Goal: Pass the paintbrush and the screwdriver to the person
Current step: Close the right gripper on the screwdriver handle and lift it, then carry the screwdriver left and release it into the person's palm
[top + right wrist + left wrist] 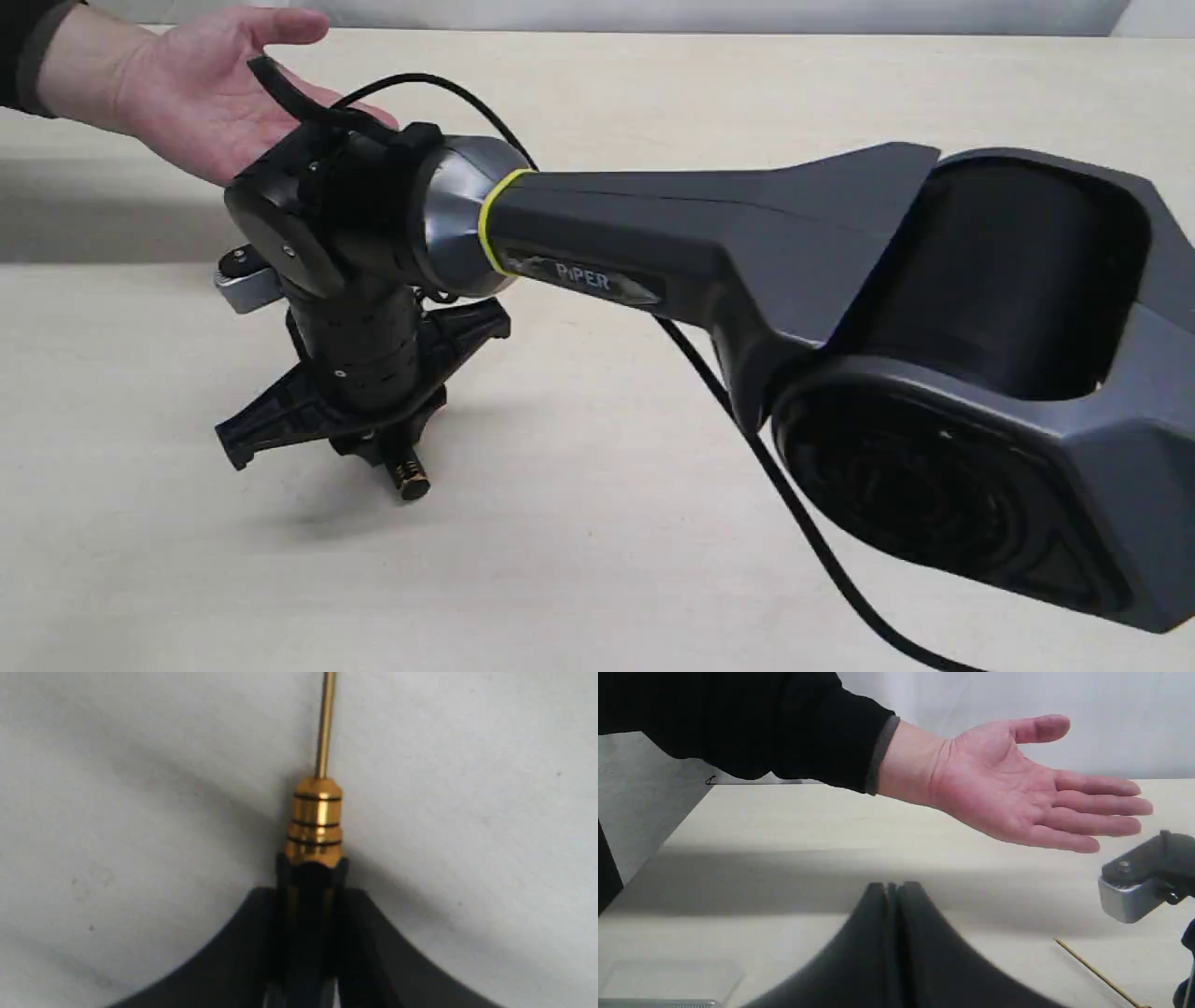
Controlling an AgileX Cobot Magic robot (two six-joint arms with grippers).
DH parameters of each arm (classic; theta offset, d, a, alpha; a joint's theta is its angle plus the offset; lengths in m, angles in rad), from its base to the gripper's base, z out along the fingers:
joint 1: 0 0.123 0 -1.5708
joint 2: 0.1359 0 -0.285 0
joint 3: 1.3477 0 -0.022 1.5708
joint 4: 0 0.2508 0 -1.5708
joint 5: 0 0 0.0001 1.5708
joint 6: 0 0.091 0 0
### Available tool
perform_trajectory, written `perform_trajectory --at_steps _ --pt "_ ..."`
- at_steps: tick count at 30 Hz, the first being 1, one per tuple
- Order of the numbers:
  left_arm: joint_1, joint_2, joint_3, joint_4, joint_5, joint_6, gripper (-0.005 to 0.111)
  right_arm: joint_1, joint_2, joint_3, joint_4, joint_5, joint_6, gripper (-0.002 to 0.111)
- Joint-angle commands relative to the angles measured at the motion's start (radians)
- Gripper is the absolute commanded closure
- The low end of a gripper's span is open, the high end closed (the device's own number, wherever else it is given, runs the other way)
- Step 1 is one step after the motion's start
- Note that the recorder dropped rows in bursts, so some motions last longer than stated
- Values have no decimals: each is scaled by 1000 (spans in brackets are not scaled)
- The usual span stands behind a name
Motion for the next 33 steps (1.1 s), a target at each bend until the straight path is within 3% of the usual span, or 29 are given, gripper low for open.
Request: perform_trajectory --at_steps 1,20,28,33 --pt "-8 -2 2 -2 -6 -2 107 -1 14 5 -10 30 -49 104" --pt "-8 -2 2 -4 -5 -2 107 -1 -246 -4 -8 -47 -93 104" --pt "-8 -2 2 -4 -5 -2 107 -1 -298 -4 -80 -408 -93 104" --pt "-8 -2 2 -4 -5 -2 107 -1 -253 -2 -194 -517 -93 104"
